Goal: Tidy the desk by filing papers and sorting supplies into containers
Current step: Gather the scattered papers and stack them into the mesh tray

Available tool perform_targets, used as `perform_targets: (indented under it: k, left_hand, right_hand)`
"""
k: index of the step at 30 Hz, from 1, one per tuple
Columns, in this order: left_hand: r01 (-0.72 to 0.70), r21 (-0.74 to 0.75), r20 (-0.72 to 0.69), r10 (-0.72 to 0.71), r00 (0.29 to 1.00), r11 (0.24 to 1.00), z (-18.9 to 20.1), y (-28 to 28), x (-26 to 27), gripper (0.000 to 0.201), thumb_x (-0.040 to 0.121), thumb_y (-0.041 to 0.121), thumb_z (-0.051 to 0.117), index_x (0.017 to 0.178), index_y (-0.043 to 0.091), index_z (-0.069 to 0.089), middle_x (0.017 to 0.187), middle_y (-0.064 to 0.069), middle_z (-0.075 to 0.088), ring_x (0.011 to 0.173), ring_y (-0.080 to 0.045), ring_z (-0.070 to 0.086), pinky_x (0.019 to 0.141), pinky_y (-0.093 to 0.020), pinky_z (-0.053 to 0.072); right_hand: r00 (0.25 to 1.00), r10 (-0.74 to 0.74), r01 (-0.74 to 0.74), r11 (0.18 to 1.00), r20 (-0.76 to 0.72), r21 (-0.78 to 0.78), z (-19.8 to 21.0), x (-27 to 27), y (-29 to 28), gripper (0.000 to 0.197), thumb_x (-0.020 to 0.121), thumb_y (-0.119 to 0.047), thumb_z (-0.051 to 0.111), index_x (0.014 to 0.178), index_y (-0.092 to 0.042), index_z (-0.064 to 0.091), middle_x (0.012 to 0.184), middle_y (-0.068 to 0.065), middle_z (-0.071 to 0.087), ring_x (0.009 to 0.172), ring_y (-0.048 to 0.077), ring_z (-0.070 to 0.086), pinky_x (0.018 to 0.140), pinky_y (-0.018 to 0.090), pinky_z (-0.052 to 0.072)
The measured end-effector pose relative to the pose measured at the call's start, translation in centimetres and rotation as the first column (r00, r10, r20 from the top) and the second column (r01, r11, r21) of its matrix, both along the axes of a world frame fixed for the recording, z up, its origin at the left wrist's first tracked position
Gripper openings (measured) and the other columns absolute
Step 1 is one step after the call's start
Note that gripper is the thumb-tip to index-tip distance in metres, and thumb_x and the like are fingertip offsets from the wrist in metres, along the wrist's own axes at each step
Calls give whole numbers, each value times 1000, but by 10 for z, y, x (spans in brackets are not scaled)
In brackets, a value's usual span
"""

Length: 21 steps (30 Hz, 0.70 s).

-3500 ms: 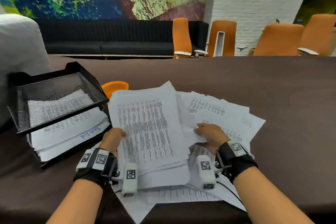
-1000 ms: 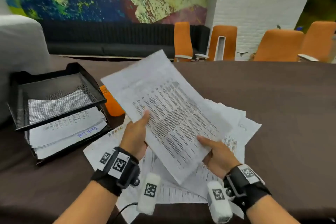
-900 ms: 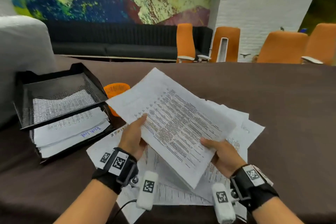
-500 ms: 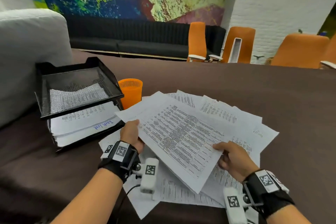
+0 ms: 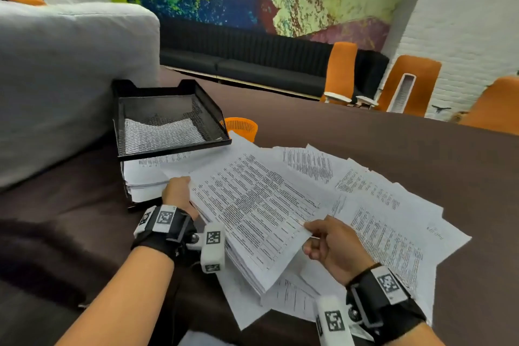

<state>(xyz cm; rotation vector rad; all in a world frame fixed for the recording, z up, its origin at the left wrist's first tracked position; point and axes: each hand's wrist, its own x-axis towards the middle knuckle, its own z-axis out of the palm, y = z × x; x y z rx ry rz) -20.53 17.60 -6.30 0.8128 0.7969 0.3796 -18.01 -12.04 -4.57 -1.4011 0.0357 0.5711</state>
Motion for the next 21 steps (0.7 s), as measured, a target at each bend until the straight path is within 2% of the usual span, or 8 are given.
perform_targets:
  k: [3, 5, 10, 12, 16, 17, 19, 21]
  left_hand:
    - [36, -39, 92, -32, 995, 999, 11, 10, -26, 35, 96, 20, 43, 123, 4, 58, 125, -21, 63, 113, -38, 61, 97, -52, 47]
    - [73, -48, 178, -63, 982, 996, 17, 15, -43, 46, 97, 20, 35, 132, -4, 52, 125, -25, 62, 113, -40, 61, 93, -51, 48]
    - [86, 30, 311, -91, 946, 996, 30, 14, -71, 42, 95, 23, 42, 89, 2, 78, 90, -14, 76, 81, -28, 74, 73, -42, 56]
    - [15, 6, 341, -16, 940, 1000, 26, 20, -77, 45, 95, 36, 44, 92, 9, 80, 102, -13, 75, 92, -30, 73, 77, -44, 59]
    - [-173, -263, 219, 233, 947, 949, 2, 36, -75, 81, 86, 70, 42, 141, 10, 46, 136, -18, 55, 120, -40, 55, 98, -56, 45]
    - [-222, -307, 175, 284, 943, 925, -4, 35, -75, 86, 86, 71, 41, 146, 10, 37, 139, -18, 51, 121, -41, 53, 99, -57, 44]
    - [-281, -358, 103, 337, 936, 890, -18, 29, -72, 83, 90, 68, 36, 151, 13, 26, 143, -16, 45, 125, -41, 50, 98, -56, 44]
    - [-285, -323, 60, 320, 946, 903, -23, 23, -68, 75, 94, 61, 33, 152, 13, 24, 141, -14, 47, 123, -38, 53, 92, -53, 47]
  right_hand:
    - [999, 34, -33, 999, -29, 10, -1, 1, 31, 7, 93, 6, 47, 92, -1, 47, 92, 27, 58, 43, 22, 51, 39, 26, 40]
    - [997, 37, -34, 998, -68, 45, -1, -2, 54, 8, 92, 7, 46, 93, 0, 49, 86, 24, 58, 43, 20, 55, 39, 23, 45]
    - [985, 77, -55, 988, -154, 143, 8, -11, 120, 13, 96, 8, 39, 92, -1, 49, 74, 19, 59, 60, 26, 64, 46, 23, 54]
    - [979, 100, -68, 982, -179, 176, 12, -9, 148, 14, 96, 7, 37, 101, 0, 47, 74, 20, 61, 63, 26, 65, 46, 23, 55]
    - [966, 168, -113, 958, -196, 262, 19, 0, 202, 24, 101, 2, 33, 124, -1, 37, 73, 22, 63, 86, 34, 70, 57, 26, 58]
    - [960, 203, -143, 948, -191, 285, 21, 2, 212, 29, 103, -3, 35, 132, -1, 36, 80, 25, 66, 100, 37, 68, 68, 29, 59]
    - [951, 255, -201, 939, -174, 281, 20, 8, 222, 42, 105, -10, 39, 145, 0, 32, 117, 33, 61, 116, 40, 62, 93, 38, 56]
    - [949, 274, -234, 943, -156, 237, 17, 12, 218, 41, 104, -11, 43, 143, 1, 36, 137, 31, 48, 117, 40, 61, 100, 41, 51]
